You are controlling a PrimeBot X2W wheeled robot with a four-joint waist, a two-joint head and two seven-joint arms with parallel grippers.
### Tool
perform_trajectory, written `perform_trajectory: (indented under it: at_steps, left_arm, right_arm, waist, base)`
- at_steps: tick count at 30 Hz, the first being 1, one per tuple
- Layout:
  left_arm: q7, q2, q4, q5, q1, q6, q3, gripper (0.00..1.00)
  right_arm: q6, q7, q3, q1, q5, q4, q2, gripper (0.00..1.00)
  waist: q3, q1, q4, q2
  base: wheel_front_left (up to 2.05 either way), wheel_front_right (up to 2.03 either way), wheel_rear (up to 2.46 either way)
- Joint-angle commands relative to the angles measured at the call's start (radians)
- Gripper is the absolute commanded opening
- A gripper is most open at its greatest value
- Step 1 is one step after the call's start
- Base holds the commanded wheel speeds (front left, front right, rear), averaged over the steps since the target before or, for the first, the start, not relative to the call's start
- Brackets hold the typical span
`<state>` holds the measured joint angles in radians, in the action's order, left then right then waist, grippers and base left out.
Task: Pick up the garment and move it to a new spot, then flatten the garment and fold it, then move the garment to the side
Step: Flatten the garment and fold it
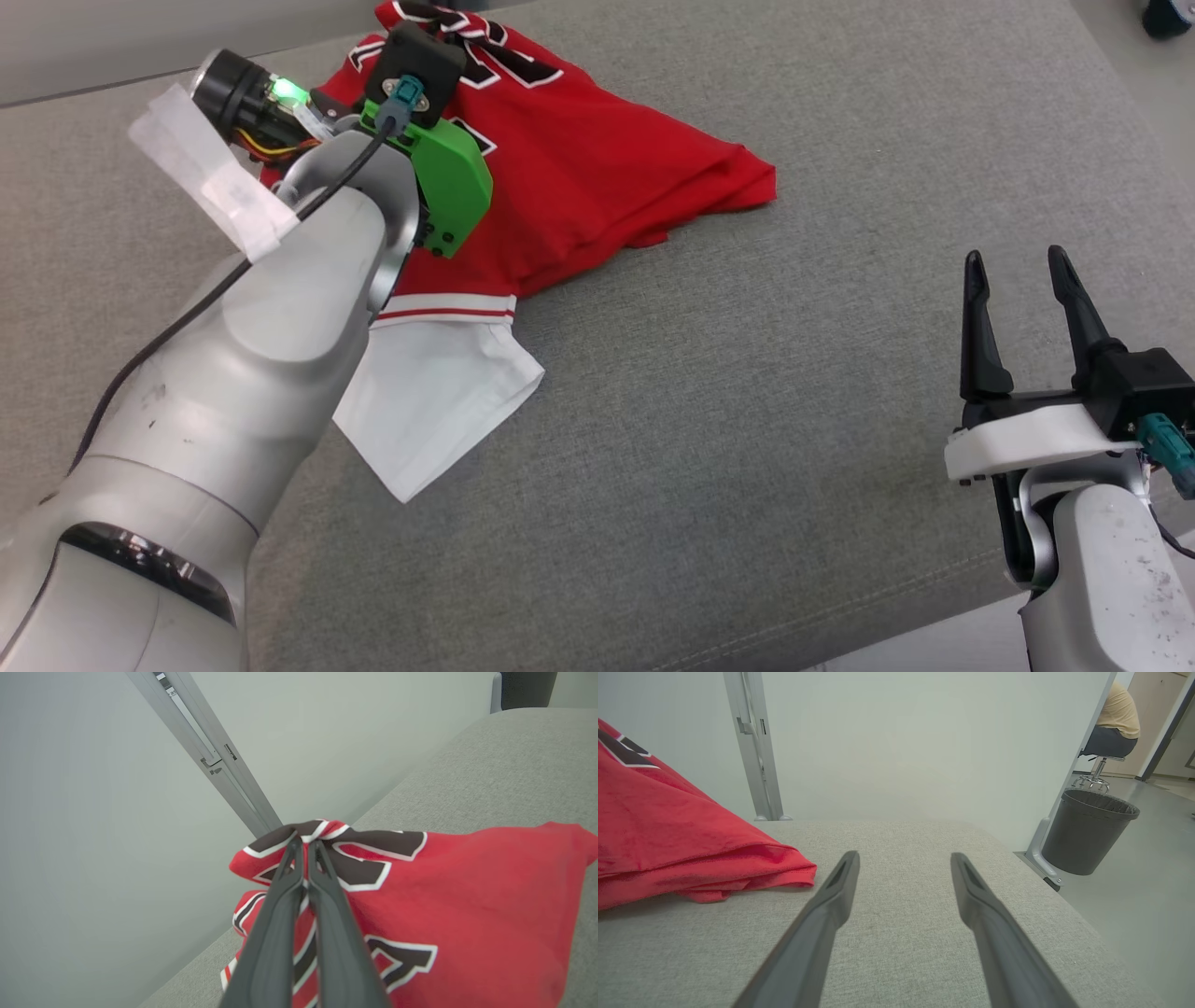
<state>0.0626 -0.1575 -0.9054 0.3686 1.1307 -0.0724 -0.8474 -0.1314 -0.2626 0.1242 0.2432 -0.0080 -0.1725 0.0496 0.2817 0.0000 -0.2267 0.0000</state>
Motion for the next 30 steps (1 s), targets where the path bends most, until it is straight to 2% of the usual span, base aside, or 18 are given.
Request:
perform_trajectory:
  at_steps: [1, 4, 5, 6, 7, 11, 16, 23, 30]
  left_arm:
    - [0.025, 0.0, -0.019, -0.008, 0.031, -0.016, 0.003, 0.0]
    - [0.076, 0.016, -0.061, -0.003, 0.041, -0.032, 0.011, 0.0]
    - [0.106, 0.026, -0.072, -0.004, 0.041, -0.042, 0.014, 0.28]
    - [0.128, 0.032, -0.083, -0.006, 0.036, -0.048, 0.014, 0.75]
    - [0.149, 0.036, -0.096, -0.005, 0.027, -0.057, 0.016, 1.0]
    - [0.188, 0.053, -0.135, 0.017, -0.006, -0.069, 0.03, 1.0]
    - [0.203, 0.072, -0.126, 0.039, -0.042, -0.06, 0.051, 1.0]
    - [0.203, 0.065, 0.024, 0.038, -0.156, -0.081, 0.1, 1.0]
    - [0.203, 0.056, 0.161, 0.052, -0.367, -0.089, 0.128, 1.0]
  right_arm:
    - [0.001, -0.003, -0.002, 0.017, 0.002, 0.005, 0.001, 1.0]
    - [0.001, -0.003, -0.007, 0.024, 0.01, 0.004, 0.001, 1.0]
    - [0.001, -0.003, -0.009, 0.026, 0.013, 0.002, 0.001, 1.0]
    - [0.001, -0.003, -0.01, 0.028, 0.014, 0.0, 0.001, 1.0]
    - [0.001, -0.003, -0.013, 0.03, 0.017, -0.002, 0.001, 1.0]
    - [0.001, -0.003, -0.017, 0.031, 0.027, -0.005, 0.001, 1.0]
    - [0.001, -0.003, -0.009, 0.01, 0.025, -0.01, 0.001, 1.0]
    - [0.001, -0.003, 0.004, -0.022, 0.015, -0.02, 0.002, 1.0]
    - [0.001, -0.003, 0.022, -0.08, 0.012, -0.03, 0.002, 1.0]
  waist:
    - [0.03, 0.0, -0.033, 0.0]
    - [0.047, 0.0, -0.05, 0.0]
    - [0.053, 0.0, -0.054, 0.0]
    - [0.057, 0.0, -0.057, 0.0]
    - [0.062, 0.0, -0.06, 0.0]
    - [0.069, 0.0, -0.062, 0.0]
    - [0.045, 0.0, -0.028, 0.0]
    - [-0.039, 0.0, 0.029, 0.0]
    - [-0.145, 0.0, 0.083, 0.0]
  base:
    - [0.0, 0.0, 0.0]
    - [0.0, 0.0, 0.0]
    - [0.0, 0.0, 0.0]
    - [0.0, 0.0, 0.0]
    - [0.0, 0.0, 0.0]
    - [0.0, 0.0, 0.0]
    - [0.0, 0.0, 0.0]
    - [0.0, 0.0, 0.0]
    - [0.0, 0.0, 0.0]
